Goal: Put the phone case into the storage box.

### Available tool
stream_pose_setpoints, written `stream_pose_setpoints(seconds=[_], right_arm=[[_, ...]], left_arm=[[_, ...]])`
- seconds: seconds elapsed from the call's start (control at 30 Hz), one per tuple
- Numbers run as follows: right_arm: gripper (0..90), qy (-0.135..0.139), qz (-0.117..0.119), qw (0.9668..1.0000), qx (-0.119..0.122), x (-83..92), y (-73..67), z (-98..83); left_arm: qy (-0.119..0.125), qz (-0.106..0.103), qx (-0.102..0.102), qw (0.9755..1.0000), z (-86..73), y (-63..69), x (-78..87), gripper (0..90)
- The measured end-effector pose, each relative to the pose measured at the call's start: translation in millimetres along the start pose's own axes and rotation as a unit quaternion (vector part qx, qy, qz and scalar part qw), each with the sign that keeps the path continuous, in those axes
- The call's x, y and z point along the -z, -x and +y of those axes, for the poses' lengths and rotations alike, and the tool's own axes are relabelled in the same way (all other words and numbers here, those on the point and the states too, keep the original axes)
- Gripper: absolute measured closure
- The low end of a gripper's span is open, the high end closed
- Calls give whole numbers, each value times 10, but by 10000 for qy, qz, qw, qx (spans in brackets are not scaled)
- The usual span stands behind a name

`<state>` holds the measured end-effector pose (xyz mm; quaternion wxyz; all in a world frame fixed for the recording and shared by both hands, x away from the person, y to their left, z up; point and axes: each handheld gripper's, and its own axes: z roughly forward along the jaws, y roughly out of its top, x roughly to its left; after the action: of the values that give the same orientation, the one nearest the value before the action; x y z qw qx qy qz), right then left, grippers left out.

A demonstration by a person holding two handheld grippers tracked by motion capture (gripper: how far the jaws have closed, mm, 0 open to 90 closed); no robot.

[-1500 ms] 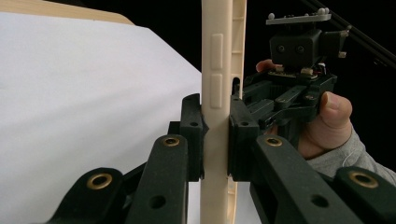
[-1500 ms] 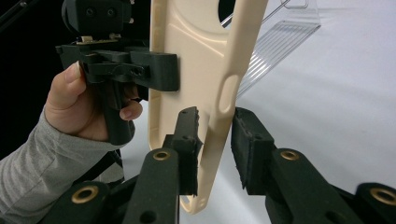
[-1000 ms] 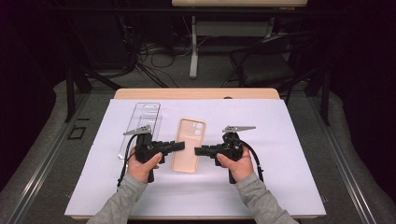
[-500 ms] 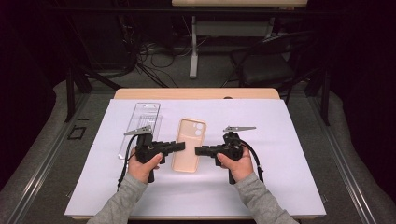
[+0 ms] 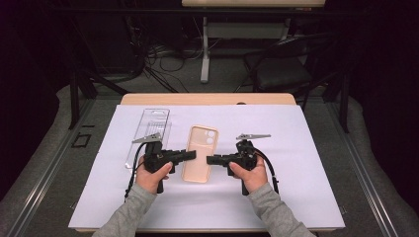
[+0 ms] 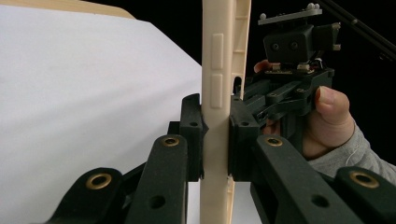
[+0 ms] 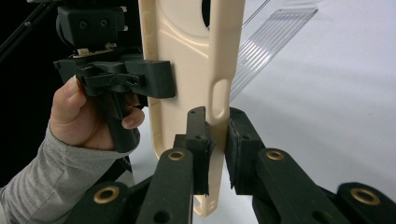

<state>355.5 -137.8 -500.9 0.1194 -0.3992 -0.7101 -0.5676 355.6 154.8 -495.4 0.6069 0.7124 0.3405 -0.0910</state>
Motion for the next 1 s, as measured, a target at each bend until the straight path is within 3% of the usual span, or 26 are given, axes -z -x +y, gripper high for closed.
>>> stream_pose_setpoints(seconds=[0.57,1.0], right_arm=[[815,91,-13,9999,53,6,-11,-1],[815,150,-98,9998,29,41,11,7]], left_arm=[[46,20,-12,10000,4,3,4,785],[71,128,-46,9999,18,20,12,638]])
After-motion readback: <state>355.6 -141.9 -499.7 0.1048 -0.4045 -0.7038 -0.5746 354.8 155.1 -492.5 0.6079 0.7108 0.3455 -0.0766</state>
